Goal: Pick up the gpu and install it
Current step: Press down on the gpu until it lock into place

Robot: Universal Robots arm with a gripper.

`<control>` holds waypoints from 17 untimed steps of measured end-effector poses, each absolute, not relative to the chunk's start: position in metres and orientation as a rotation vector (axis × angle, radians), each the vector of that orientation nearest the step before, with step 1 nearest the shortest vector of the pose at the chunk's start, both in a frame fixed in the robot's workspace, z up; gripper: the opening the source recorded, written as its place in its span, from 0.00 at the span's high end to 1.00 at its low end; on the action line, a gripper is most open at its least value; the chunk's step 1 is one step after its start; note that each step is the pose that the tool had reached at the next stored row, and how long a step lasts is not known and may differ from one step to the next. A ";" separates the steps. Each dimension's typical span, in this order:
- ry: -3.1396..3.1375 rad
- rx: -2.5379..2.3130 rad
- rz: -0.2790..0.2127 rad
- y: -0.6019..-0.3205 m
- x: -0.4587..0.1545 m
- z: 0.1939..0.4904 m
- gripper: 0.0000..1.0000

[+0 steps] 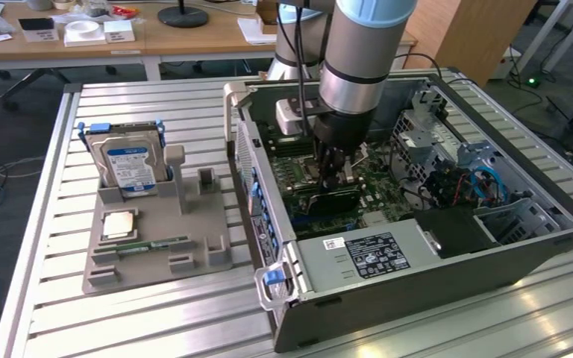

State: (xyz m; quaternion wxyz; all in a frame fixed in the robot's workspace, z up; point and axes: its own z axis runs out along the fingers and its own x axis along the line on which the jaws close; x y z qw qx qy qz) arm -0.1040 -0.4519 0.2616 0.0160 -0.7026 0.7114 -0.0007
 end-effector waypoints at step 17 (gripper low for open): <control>2.212 -2.185 -0.002 -0.452 -0.105 0.260 0.89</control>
